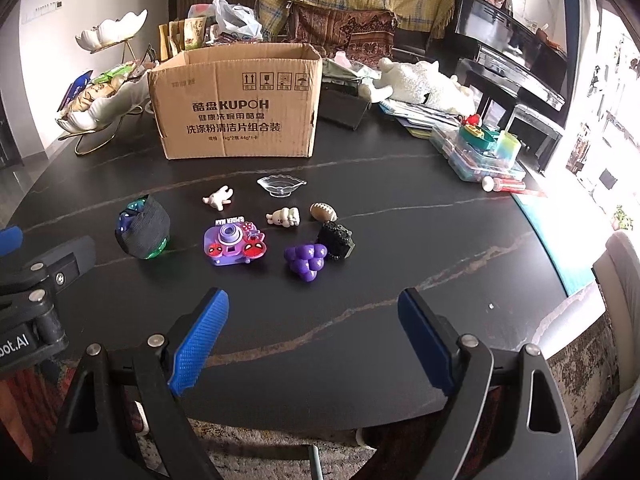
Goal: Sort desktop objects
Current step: 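Move both tools toward the toys on the table, then grasp the knit ball with the left tool while the right tool grasps the purple grapes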
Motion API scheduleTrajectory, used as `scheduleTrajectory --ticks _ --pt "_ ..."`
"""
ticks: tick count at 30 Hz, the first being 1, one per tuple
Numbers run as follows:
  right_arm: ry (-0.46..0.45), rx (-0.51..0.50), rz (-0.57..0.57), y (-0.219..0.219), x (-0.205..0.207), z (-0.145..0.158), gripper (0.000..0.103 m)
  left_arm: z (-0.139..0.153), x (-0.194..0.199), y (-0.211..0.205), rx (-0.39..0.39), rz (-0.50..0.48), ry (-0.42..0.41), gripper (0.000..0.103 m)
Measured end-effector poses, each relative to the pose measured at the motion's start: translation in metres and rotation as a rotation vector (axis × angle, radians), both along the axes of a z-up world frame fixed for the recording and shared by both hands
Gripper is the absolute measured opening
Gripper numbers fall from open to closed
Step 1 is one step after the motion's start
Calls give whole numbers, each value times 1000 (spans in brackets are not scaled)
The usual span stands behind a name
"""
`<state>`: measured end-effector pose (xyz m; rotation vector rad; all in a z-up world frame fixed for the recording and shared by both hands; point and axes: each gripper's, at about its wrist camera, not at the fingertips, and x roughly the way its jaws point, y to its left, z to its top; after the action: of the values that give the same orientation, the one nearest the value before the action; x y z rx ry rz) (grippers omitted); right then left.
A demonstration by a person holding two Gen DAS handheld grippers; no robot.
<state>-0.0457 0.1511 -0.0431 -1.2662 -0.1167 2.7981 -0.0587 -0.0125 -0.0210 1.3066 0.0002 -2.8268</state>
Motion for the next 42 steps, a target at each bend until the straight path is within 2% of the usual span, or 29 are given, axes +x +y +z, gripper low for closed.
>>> scheduleTrajectory --ticks 14,28,33,42 --pt "-25 -5 26 -6 -26 -1 85 -1 -24 3 -25 -13 -24 101" --pt "-69 -33 12 3 -42 -18 85 -22 -45 5 -1 -15 -73 101" --pt "-92 -35 5 6 -49 -28 85 -30 -54 3 39 -19 -110 101" --pt "-116 -33 1 8 -57 -36 84 -39 -64 10 -4 -28 -116 101"
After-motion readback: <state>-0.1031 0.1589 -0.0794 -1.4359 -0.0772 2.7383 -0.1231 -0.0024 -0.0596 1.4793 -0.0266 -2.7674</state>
